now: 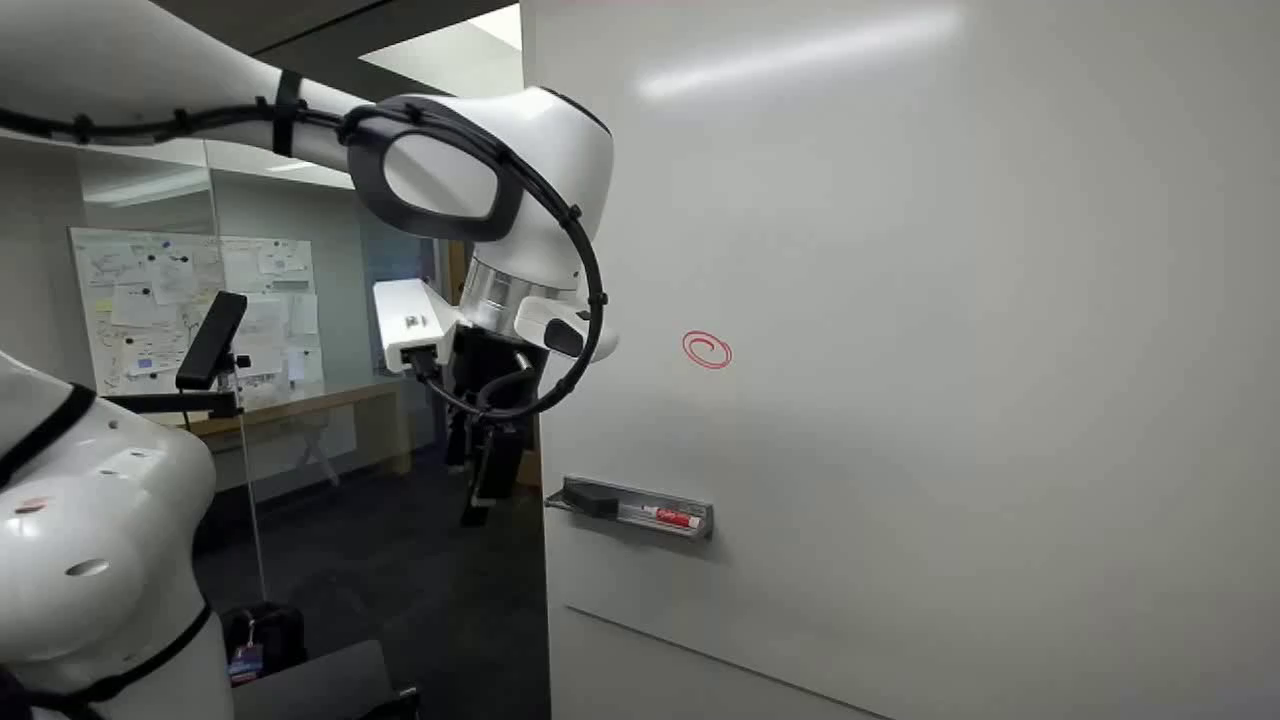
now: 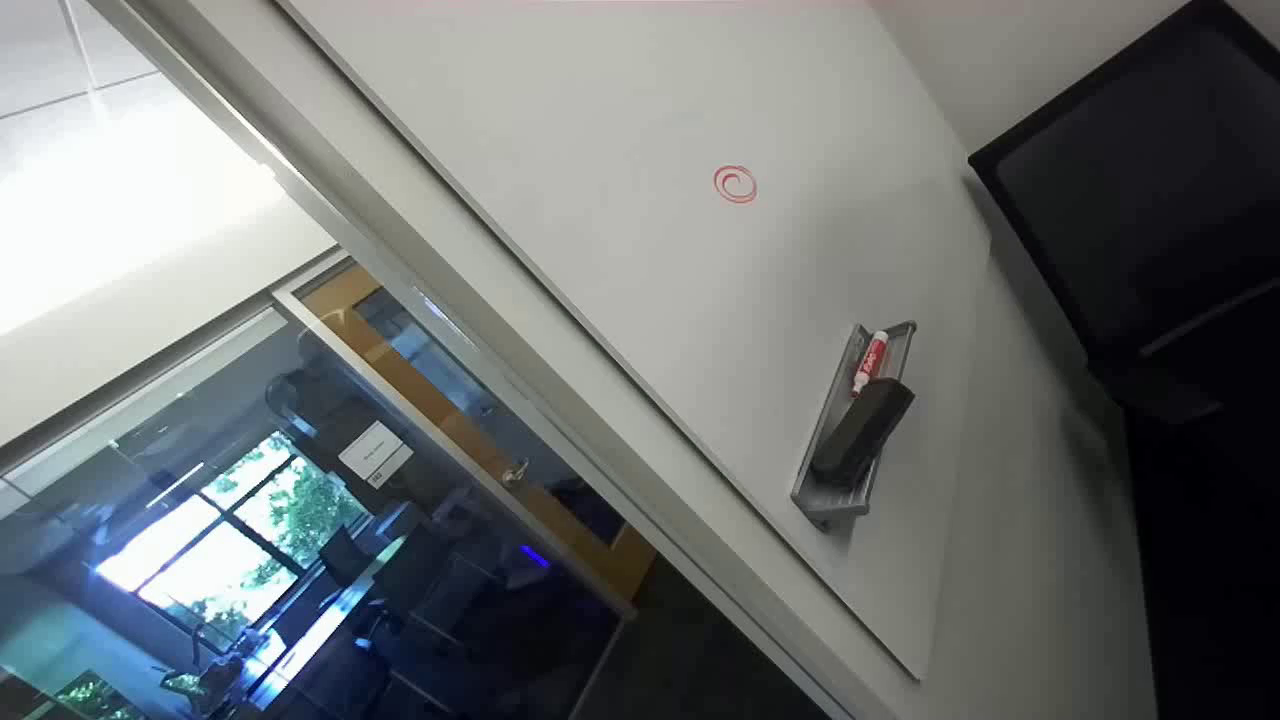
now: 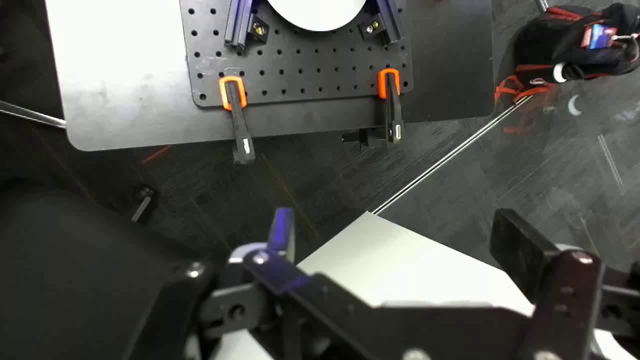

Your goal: Use the duster to clean the whiteboard

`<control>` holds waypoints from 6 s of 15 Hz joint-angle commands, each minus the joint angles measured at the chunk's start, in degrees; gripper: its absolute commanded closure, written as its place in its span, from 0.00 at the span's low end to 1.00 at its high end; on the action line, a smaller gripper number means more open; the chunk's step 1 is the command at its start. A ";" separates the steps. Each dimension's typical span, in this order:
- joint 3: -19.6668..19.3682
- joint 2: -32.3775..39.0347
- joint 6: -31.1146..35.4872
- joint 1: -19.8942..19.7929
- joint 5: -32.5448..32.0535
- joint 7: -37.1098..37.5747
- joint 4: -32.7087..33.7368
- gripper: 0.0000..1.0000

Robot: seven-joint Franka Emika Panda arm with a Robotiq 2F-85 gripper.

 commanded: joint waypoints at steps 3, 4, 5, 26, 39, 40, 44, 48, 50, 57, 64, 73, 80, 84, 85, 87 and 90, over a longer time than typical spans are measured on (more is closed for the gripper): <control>1.16 0.35 -0.16 -1.43 0.62 -0.77 0.14 0.00; 1.16 0.35 -0.16 -1.43 0.62 -0.77 0.14 0.00; 1.35 0.21 0.22 -1.04 0.47 -1.41 0.18 0.00; 11.10 -1.80 13.84 16.22 0.23 -21.26 1.19 0.00; 15.15 14.43 38.39 24.86 1.05 -42.92 3.96 0.00; 16.05 16.24 38.76 24.80 0.92 -42.71 4.94 0.00; 19.68 25.15 38.61 23.46 -0.57 -41.09 10.75 0.00; 21.31 33.15 35.52 21.61 -0.55 -41.03 17.17 0.00; 22.21 30.13 37.93 21.10 0.49 -41.51 13.31 0.00; 22.73 31.09 39.41 20.99 0.11 -41.11 13.95 0.00; 24.99 36.25 46.84 20.07 -1.21 -40.18 14.28 0.04; 26.44 41.01 50.08 18.95 -2.38 -39.50 14.90 0.06; 27.21 46.50 51.36 18.25 -3.93 -39.16 18.14 0.00; 27.27 48.96 51.96 17.59 -6.78 -38.67 19.89 0.03; 27.24 49.48 51.96 17.44 -7.47 -38.55 20.23 0.02; 27.21 50.38 51.97 17.10 -8.54 -38.12 20.72 0.04; 27.25 51.43 52.41 16.70 -9.76 -37.50 21.14 0.04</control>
